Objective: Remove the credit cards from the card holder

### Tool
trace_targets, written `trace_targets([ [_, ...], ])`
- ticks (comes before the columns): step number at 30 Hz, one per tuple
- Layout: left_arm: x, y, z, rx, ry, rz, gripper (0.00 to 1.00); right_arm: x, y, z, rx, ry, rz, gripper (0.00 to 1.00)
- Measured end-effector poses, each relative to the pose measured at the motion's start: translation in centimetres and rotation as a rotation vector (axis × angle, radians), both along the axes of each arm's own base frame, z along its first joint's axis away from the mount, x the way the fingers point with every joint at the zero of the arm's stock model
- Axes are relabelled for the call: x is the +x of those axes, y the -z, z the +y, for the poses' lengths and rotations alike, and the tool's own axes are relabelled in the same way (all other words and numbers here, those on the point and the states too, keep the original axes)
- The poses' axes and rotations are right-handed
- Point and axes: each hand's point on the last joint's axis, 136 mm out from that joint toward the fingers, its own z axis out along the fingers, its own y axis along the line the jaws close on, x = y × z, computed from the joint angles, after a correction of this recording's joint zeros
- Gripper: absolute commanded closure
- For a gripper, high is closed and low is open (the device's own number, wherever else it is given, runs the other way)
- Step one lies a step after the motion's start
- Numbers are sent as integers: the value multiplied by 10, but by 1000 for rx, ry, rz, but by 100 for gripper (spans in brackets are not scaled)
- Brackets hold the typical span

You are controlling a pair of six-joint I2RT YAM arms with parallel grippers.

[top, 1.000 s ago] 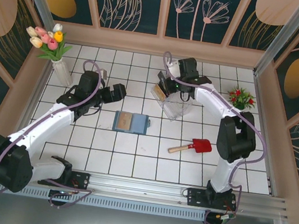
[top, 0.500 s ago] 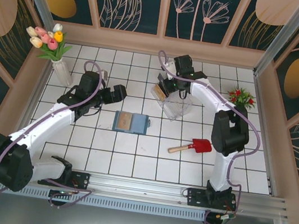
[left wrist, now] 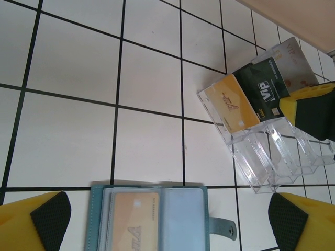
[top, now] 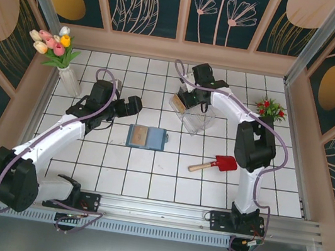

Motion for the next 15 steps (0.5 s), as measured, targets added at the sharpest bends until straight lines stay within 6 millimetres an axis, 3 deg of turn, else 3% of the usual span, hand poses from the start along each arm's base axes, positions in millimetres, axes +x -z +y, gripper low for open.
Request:
trace_targets([
  [6,-1,3,-2,-5,11,12,1,-1,4,-1,-12,-3,12,82],
  [15,-1,4,-4,-10,19,16,2,5,-11,3,31,42,-1,76],
])
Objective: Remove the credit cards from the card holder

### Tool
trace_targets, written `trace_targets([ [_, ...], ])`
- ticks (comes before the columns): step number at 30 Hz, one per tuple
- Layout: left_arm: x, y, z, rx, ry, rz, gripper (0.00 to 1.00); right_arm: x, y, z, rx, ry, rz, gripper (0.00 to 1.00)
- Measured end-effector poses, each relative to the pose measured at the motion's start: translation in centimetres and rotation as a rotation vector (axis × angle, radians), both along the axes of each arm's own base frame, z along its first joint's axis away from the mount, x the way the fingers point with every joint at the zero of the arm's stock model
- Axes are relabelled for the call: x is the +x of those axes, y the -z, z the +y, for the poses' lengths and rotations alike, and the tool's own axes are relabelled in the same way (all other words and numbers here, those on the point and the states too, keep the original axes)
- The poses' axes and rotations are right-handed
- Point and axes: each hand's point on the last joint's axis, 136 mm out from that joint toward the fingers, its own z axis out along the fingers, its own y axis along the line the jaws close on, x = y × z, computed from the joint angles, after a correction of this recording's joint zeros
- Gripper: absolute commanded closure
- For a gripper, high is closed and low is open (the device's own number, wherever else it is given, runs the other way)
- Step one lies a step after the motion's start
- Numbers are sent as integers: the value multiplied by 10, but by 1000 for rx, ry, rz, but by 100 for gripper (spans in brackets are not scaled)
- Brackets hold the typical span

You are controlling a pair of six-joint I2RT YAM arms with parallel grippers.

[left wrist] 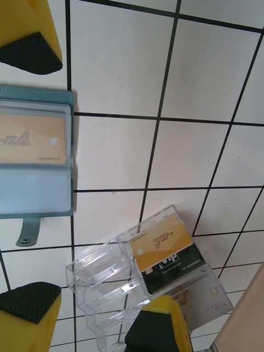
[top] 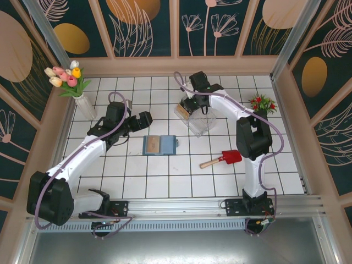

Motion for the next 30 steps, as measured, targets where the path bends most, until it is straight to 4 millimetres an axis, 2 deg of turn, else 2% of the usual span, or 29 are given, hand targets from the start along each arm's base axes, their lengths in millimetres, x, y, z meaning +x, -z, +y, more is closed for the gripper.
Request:
trace_targets([
  [4,-2,4,-1,-3,7,11,1,-5,-18,2,64,74,2,70],
  [6,-5,9,-2,-3,13,26,4,-14,-33,4,114,117,-1,68],
  [10,-10,29,-5,-4,38,84,11,-46,-65,16,265,191,12,63],
  [13,-16,48,-9,-6,59,140,19,-75,-76,33,366,221,48,60],
  [15,-20,61,-10,-7,68,180,26,-92,-73,48,412,232,80,59],
  [17,-22,72,-11,-11,71,213,34,-109,-60,63,440,242,124,59],
  [21,-24,91,-17,-29,80,269,42,-135,-32,82,456,269,208,59],
  [26,-29,115,-18,-46,66,334,48,-147,-15,108,488,315,248,61],
  [30,-29,122,-17,-43,54,352,52,-152,4,120,494,357,283,62],
])
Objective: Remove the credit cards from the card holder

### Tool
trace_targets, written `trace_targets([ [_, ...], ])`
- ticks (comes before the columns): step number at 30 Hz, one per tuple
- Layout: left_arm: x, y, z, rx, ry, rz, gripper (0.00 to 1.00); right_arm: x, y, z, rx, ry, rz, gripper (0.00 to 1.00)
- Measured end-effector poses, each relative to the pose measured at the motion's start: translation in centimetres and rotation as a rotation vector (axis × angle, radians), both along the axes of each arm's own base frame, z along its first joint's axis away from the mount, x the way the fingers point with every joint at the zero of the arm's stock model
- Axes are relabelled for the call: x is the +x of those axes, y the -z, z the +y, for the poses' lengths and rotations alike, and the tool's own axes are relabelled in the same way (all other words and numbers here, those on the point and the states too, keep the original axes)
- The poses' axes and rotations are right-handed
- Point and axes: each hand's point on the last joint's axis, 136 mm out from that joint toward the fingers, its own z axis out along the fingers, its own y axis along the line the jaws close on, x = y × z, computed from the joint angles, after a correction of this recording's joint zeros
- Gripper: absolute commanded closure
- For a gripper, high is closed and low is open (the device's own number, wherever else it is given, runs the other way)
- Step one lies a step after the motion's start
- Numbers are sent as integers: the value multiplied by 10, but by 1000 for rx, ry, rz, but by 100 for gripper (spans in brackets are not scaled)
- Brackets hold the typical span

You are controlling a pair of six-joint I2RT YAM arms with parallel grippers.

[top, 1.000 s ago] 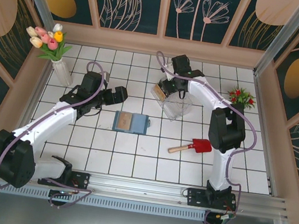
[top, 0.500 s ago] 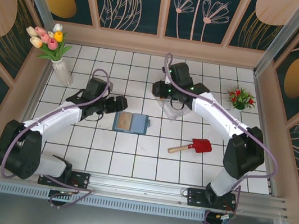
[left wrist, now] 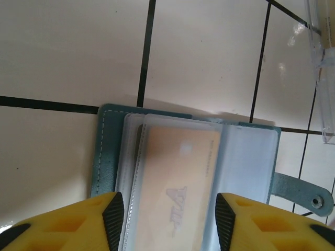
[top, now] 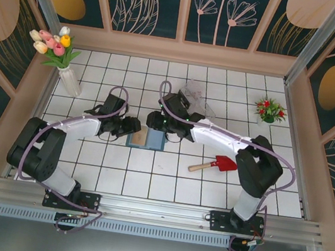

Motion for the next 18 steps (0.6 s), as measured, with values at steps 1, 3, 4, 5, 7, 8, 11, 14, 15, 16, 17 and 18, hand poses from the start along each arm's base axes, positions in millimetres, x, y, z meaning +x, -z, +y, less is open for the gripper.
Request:
trace_targets([
  [1,0,1,0,-1,-2,2,54,0,7,0,-4,11,16,63],
  [3,1,2,-1,-3,-4,3,59,-1,19,0,-17,27,44,63],
  [4,1,2,-1,-6,-5,5,59,-1,25,0,-24,34,56,63],
  [5,1,3,-1,-7,-6,7,60,-1,30,0,-31,40,66,63],
  [7,0,4,-1,-8,-5,10,60,-1,39,-1,-39,51,85,64],
  [8,0,4,-2,-9,-4,11,60,-2,43,-1,-46,54,93,64],
  [11,0,4,-3,-15,-1,13,59,-3,56,-2,-66,57,113,64],
  [14,0,7,-3,-13,0,19,58,-4,67,-4,-86,58,131,64],
  [15,0,8,-3,-13,1,22,58,-5,69,-4,-90,57,135,64],
  [16,-1,10,-3,-11,1,28,57,-5,71,-5,-94,57,139,64],
  [17,-1,12,-3,-9,1,33,57,-6,73,-5,-101,57,145,64],
  [18,-2,14,-2,-6,2,39,57,-6,75,-6,-105,57,148,64],
])
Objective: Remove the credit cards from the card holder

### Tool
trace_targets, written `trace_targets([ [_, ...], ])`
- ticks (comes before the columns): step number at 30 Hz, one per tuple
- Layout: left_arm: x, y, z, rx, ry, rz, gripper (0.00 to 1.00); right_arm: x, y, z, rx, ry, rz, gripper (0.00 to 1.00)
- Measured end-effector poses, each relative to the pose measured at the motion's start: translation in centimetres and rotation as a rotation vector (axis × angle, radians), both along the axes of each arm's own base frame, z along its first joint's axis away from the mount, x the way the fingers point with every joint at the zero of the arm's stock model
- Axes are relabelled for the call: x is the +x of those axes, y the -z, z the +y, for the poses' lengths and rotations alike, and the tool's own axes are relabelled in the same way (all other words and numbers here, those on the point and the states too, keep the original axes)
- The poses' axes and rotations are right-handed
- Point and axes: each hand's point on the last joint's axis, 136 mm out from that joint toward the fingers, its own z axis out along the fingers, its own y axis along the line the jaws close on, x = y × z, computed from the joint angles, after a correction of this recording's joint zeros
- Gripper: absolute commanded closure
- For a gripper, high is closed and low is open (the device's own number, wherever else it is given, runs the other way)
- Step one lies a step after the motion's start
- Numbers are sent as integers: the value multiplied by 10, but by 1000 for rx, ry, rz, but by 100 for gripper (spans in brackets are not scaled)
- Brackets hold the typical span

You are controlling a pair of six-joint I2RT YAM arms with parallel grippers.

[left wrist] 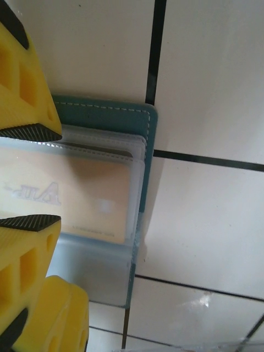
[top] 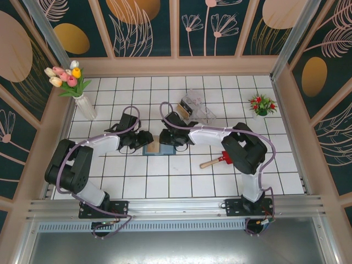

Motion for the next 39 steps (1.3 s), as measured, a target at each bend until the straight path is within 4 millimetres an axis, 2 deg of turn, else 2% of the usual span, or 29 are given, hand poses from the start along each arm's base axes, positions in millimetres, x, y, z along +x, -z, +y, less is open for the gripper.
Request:
trace_targets([
  [7,1,1,0,1,5,-5,57,0,9,0,-22,0,18,64],
  [14,1,1,0,3,12,-8,58,1,10,1,-27,0,24,64],
  [20,0,0,-1,-2,15,-6,63,1,12,2,-31,-2,30,65],
  [33,-4,-13,-4,-37,29,-33,66,2,11,3,-35,-2,34,65],
  [39,-6,-14,-5,-44,33,-34,71,2,11,3,-35,-2,35,65],
])
